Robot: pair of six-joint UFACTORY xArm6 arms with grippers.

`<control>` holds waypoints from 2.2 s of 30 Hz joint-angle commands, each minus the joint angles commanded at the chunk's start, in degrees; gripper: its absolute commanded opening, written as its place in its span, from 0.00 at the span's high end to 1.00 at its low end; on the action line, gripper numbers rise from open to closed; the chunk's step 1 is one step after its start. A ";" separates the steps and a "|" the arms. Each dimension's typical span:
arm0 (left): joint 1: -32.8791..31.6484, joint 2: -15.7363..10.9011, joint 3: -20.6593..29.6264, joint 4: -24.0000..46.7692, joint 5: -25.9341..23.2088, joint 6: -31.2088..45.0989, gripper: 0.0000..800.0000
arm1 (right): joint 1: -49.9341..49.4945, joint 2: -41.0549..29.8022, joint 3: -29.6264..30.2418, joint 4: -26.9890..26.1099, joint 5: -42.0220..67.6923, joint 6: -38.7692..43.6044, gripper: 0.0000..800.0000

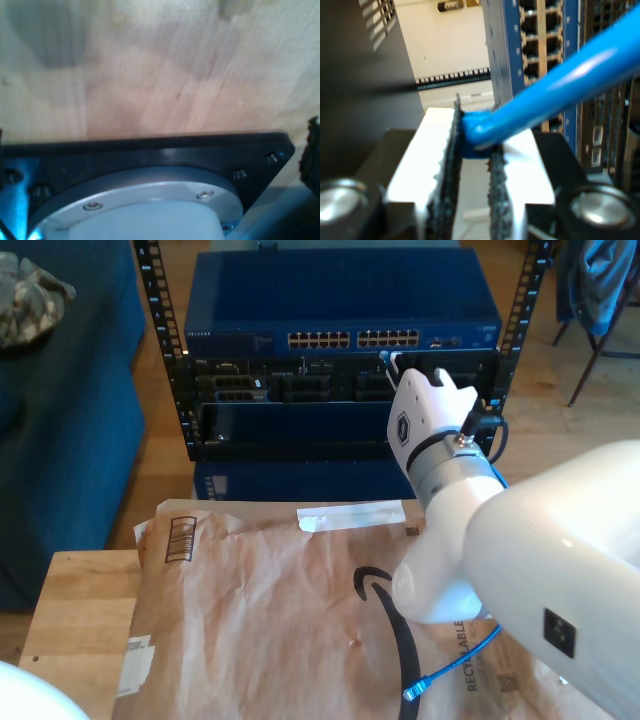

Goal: Grab the cable and plug it in

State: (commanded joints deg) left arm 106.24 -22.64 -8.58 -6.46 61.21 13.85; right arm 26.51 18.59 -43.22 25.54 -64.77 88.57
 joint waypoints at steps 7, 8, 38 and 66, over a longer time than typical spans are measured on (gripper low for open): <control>0.00 0.00 0.00 0.00 0.00 -0.09 0.00 | 2.46 6.07 -5.89 5.19 -3.60 -2.46 1.00; 0.00 0.00 0.00 0.00 0.00 -0.09 0.00 | 2.90 6.86 -6.77 5.80 -4.40 -2.99 1.00; 0.00 0.00 0.00 0.00 0.00 -0.09 0.00 | 1.85 19.08 -22.42 15.65 -6.95 -15.47 1.00; 0.00 0.00 0.00 0.00 0.00 -0.09 0.00 | 1.23 23.47 -28.31 15.47 -7.03 -15.38 1.00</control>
State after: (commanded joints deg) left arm 106.24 -22.64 -8.58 -6.46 61.21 13.76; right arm 27.74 42.07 -71.53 41.01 -71.80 73.19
